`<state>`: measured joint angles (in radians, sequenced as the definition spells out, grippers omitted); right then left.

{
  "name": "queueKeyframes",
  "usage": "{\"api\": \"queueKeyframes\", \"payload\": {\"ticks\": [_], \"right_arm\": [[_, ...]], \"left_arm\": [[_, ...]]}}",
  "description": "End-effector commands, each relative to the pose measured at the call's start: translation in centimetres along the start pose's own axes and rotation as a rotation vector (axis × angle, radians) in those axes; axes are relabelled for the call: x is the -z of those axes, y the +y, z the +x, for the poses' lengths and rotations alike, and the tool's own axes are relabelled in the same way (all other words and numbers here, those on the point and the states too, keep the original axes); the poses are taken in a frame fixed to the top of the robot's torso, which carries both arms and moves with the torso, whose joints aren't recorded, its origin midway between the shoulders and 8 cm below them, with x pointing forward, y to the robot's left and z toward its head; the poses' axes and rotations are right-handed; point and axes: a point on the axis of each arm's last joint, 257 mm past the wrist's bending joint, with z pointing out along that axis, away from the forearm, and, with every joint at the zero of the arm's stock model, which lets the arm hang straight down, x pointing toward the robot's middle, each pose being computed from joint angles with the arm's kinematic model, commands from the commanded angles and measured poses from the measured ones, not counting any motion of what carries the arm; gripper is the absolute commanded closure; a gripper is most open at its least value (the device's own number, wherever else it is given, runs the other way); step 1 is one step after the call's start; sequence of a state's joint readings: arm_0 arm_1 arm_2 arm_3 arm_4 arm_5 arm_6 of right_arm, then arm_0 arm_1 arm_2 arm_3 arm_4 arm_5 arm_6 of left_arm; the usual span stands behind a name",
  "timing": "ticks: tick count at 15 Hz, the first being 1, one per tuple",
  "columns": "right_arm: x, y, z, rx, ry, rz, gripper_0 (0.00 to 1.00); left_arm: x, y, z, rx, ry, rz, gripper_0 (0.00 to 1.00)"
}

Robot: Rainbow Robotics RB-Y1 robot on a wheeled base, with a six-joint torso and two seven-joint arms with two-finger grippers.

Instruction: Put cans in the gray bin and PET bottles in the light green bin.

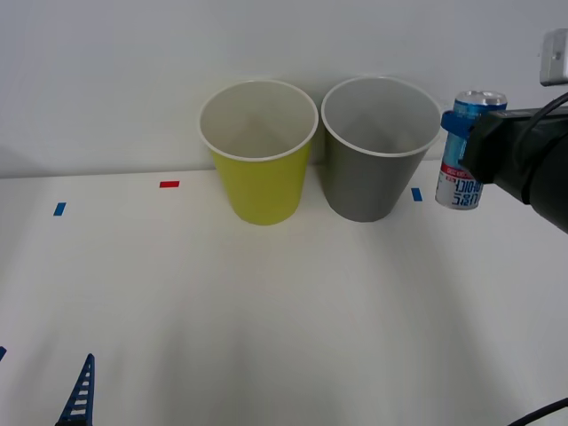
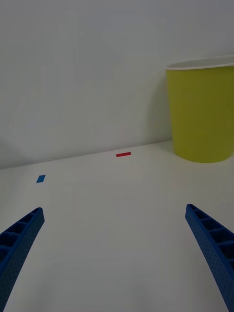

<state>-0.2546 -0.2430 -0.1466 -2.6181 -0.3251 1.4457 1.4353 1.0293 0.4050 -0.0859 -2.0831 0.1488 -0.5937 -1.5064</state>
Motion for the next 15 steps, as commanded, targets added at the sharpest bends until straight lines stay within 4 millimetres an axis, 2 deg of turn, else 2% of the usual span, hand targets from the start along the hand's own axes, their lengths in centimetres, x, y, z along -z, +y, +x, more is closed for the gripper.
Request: {"api": "queueKeyframes", "payload": {"ticks": [1,4,7,10,13,15], "right_arm": [[-0.9,0.7,-3.8,0.02,-0.1,-0.04,1.0],[-3.2,0.6,-5.5,0.002,-0.136,-0.089,1.0],[-5.6,0.8,-5.8,0.022,-0.16,-0.115,1.0],[-7.4,1.3,-6.5,0.018,-0.198,-0.165,1.0],[-8.7,0.6,-7.5,0.069,-0.248,-0.166,1.0],[-9.9,0.8,-8.0,0.022,-0.277,-0.202,1.0]], "left_arm": [[0.0,0.0,0.0,0.0,0.0,0.0,0.0],[0.0,0.0,0.0,0.0,0.0,0.0,0.0],[0.0,0.0,0.0,0.0,0.0,0.0,0.0],[0.0,0.0,0.0,0.0,0.0,0.0,0.0],[0.0,0.0,0.0,0.0,0.0,0.0,0.0],[0.0,0.0,0.0,0.0,0.0,0.0,0.0]]}}
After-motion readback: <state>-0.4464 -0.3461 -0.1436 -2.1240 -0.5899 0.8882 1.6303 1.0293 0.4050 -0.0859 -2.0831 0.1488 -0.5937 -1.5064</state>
